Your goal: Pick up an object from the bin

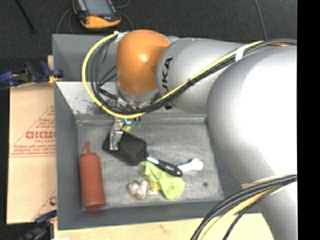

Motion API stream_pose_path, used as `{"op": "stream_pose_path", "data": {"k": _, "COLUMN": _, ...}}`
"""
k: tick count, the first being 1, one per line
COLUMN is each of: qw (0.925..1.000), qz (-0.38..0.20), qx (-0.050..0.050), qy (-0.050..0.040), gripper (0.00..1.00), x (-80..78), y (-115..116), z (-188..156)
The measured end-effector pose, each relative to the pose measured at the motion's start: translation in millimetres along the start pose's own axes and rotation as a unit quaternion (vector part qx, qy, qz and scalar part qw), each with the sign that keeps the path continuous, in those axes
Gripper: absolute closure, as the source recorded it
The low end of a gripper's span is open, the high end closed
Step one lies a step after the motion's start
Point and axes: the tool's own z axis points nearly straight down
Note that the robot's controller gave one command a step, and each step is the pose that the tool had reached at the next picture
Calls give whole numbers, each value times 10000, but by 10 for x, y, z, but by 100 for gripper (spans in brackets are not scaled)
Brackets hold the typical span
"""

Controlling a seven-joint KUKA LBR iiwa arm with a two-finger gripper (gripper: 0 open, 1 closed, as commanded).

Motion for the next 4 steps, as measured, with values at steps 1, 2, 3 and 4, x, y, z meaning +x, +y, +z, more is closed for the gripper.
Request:
{"op": "stream_pose_path", "data": {"k": 1, "qw": 10000, "qz": 22, "qx": -9, "qy": -41, "gripper": 100, "x": -22, "y": -4, "z": -53}}
{"op": "stream_pose_path", "data": {"k": 2, "qw": 10000, "qz": 33, "qx": -8, "qy": -41, "gripper": 0, "x": -23, "y": -6, "z": -53}}
{"op": "stream_pose_path", "data": {"k": 3, "qw": 10000, "qz": 31, "qx": -8, "qy": -41, "gripper": 0, "x": -23, "y": -6, "z": -53}}
{"op": "stream_pose_path", "data": {"k": 4, "qw": 9971, "qz": 753, "qx": -19, "qy": -79, "gripper": 100, "x": 272, "y": -120, "z": 328}}
